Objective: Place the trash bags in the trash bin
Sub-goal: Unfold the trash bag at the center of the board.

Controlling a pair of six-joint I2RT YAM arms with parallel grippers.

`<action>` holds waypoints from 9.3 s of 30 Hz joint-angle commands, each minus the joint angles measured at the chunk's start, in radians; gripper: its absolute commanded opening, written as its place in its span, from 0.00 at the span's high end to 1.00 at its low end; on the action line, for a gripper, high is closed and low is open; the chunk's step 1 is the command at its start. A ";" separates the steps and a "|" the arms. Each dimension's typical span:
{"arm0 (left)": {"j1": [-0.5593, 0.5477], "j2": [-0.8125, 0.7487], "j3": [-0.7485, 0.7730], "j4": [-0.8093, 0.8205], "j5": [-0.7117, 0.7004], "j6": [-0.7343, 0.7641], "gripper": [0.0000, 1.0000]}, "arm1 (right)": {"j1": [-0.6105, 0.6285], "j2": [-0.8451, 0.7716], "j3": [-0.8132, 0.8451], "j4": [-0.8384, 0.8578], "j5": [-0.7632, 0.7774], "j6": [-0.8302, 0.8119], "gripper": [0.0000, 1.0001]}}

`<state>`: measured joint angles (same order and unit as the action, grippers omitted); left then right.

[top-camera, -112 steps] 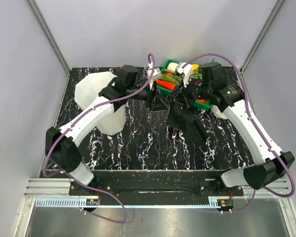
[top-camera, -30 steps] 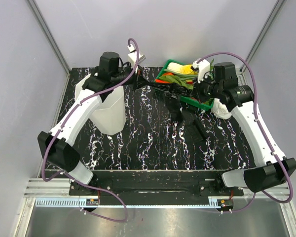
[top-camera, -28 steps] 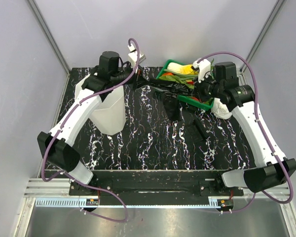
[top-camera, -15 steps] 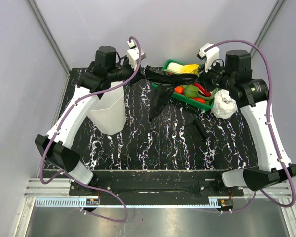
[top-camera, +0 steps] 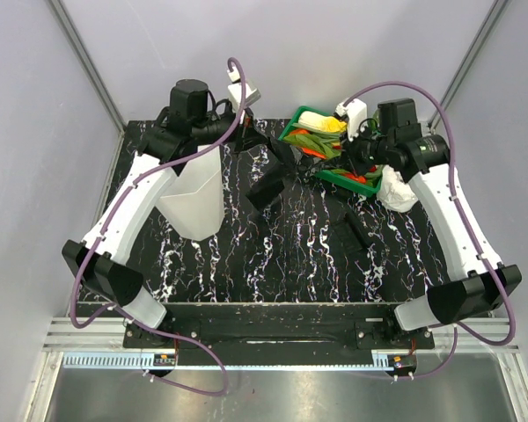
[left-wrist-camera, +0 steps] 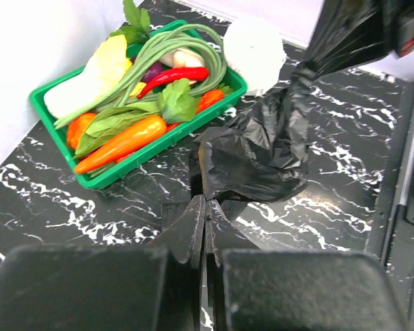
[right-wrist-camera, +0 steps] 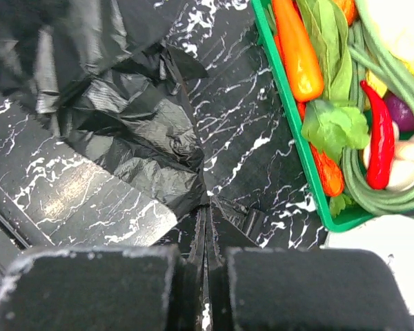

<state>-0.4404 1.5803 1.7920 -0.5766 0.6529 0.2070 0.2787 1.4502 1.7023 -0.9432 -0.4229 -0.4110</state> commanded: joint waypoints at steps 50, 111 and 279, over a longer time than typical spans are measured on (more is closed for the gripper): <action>-0.121 0.130 0.182 -0.045 -0.253 -0.310 1.00 | 0.224 -0.051 -0.164 0.132 -0.002 -0.049 0.18; -0.083 -0.083 -0.063 0.049 -0.067 -0.120 0.21 | 0.183 0.044 0.016 0.075 0.059 0.096 1.00; -0.383 0.046 -0.106 -0.051 0.073 0.071 1.00 | 0.155 -0.079 -0.130 0.084 -0.232 0.031 1.00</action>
<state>-0.7555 1.6077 1.6756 -0.6167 0.6468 0.2115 0.4210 1.3602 1.5352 -0.9108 -0.6933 -0.3855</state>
